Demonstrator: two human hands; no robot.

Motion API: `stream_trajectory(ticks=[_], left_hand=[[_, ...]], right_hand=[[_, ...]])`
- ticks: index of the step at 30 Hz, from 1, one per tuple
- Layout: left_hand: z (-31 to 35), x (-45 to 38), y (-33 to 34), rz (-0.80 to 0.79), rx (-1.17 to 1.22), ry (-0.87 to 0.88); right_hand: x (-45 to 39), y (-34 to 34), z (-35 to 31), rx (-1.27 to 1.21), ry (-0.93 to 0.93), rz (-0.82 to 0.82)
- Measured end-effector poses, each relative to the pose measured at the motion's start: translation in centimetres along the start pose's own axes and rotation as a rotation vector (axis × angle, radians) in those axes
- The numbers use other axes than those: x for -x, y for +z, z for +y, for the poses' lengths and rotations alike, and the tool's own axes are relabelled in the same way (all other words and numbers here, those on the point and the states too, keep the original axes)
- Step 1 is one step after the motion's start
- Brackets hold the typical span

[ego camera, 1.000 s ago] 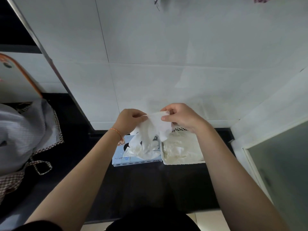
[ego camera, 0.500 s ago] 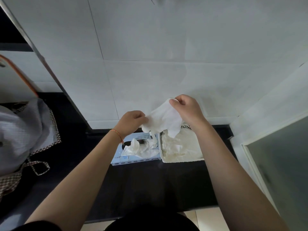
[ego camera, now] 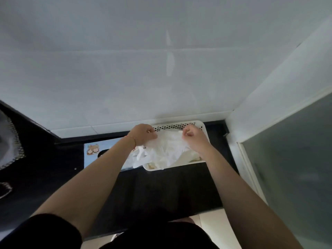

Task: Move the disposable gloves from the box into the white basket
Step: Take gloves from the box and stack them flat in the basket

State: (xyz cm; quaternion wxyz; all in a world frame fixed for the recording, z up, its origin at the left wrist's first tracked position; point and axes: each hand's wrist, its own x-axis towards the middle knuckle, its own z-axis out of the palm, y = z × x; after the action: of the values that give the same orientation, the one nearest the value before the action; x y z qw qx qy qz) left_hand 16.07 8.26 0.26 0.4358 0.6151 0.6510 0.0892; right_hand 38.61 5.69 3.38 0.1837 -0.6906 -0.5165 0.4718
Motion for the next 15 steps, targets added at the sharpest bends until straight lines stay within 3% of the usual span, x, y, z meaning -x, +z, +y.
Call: stream_trajectory(ticks=[7,12,14,15], left_hand=[[2.9,-3.4,3.7,0.162,-0.28,0.015],[3.9,-2.9,8.1,0.404,-0.601,0.396],[4.2,-2.2,9.9,0.32,-0.646,0.513],[4.2,-1.8,10.5,0.216,-0.68,0.479]], right_hand=[[-3.3,-2.3,4.2,0.017,-0.004,0.04],[-4.9,-2.7,5.6,0.107,-0.028,0.026],[-5.3,-2.7,5.7,0.21,-0.019,-0.015],[-5.5,-2.7,5.7,0.279,-0.025,-0.043]])
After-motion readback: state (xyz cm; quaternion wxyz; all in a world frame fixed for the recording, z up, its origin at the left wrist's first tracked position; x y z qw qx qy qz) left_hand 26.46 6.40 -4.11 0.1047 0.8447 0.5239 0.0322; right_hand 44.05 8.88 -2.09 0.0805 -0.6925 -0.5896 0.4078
